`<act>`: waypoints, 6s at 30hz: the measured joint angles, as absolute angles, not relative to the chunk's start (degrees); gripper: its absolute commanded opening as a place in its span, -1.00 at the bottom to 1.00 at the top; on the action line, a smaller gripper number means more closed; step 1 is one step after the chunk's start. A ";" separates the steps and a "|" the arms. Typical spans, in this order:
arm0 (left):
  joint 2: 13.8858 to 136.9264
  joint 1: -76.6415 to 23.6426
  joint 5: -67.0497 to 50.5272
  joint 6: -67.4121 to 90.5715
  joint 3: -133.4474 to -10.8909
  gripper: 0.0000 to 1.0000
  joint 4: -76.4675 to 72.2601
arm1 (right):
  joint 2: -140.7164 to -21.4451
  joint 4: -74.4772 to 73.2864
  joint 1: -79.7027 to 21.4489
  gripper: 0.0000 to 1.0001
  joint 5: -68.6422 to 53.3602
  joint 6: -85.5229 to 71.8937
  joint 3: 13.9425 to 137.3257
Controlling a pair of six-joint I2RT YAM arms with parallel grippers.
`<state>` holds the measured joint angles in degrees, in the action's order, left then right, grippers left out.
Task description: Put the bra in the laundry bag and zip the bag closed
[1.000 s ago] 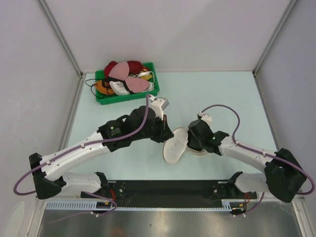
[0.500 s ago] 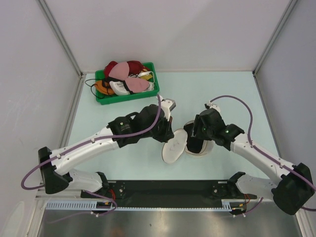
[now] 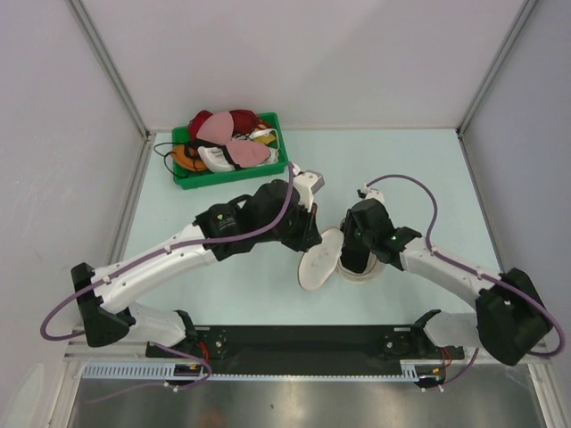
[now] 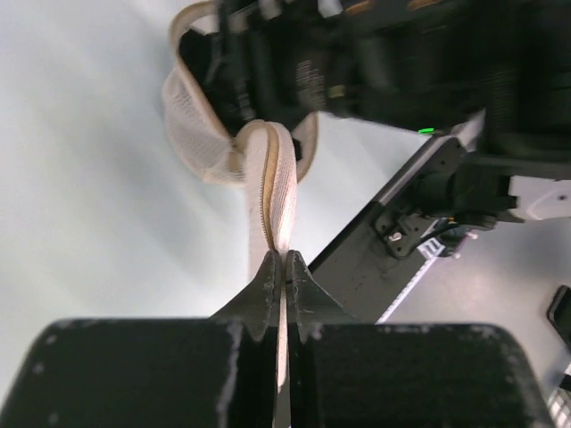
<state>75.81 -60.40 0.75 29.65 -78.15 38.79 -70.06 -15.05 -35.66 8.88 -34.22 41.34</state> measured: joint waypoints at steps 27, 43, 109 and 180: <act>80.71 -54.72 -4.45 25.91 -89.10 -1.00 47.75 | -59.96 -34.13 -28.34 0.99 6.81 -33.36 57.54; 60.42 -53.84 5.80 54.46 -65.23 -1.00 38.96 | -33.34 -29.52 -41.32 0.99 -2.15 -24.64 41.12; 105.54 -42.00 -27.38 26.61 -70.35 -0.83 12.84 | -60.82 -26.59 -8.82 -0.72 -29.63 -27.49 41.91; 91.15 -75.11 19.44 43.38 -67.18 0.42 22.90 | -29.95 -26.92 -20.08 -1.00 -18.00 -85.08 19.44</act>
